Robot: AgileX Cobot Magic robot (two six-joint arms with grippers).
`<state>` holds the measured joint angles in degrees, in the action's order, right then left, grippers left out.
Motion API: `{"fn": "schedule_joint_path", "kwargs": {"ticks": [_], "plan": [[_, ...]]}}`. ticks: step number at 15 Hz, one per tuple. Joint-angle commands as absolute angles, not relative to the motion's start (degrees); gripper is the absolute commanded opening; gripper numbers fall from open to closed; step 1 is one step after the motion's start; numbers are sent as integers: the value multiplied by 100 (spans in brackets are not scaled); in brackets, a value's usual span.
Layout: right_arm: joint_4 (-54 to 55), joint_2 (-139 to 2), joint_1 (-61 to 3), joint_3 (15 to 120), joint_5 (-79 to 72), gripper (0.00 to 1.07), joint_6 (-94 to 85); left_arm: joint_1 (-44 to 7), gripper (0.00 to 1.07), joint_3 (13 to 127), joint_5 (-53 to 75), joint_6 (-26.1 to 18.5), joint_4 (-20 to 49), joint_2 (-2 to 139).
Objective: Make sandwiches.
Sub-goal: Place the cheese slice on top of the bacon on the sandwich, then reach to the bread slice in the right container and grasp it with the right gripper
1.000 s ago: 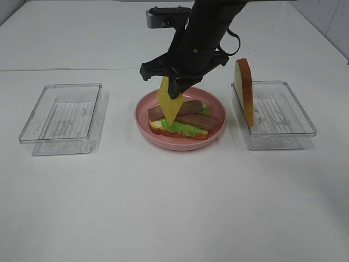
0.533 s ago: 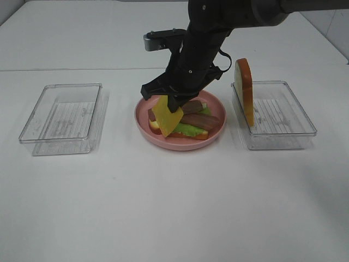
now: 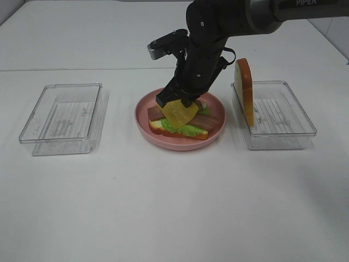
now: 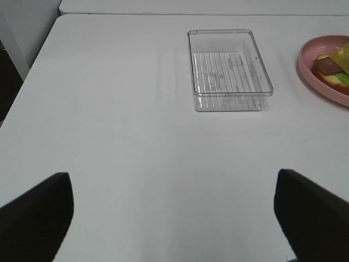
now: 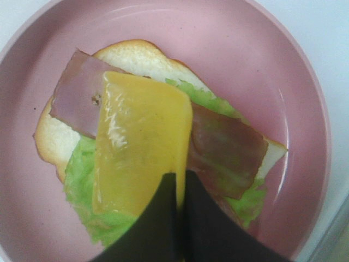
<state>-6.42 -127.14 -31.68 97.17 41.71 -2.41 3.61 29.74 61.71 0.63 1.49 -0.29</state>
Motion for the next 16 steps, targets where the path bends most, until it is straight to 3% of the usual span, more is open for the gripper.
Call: {"fn": "schedule_joint_path", "kwargs": {"ticks": [1,3,4,11,16], "plan": [[-705,-12731,-3174,9757,4165,13,-298,361,91,2968,6148,52,189,-126],[-705,-12731,-3174,9757,4188,50,-275,361,91,2968,6148,52,189,-126],[-710,-12702,-3174,9757,4234,99,-286,361,91,2968,6148,52,189,-126],[-1054,-11637,-3174,9832,4412,99,-281,361,91,2968,6148,52,189,-126],[-1490,-11098,-3163,10783,5409,99,-138,361,91,2968,6148,52,189,-126]]}}
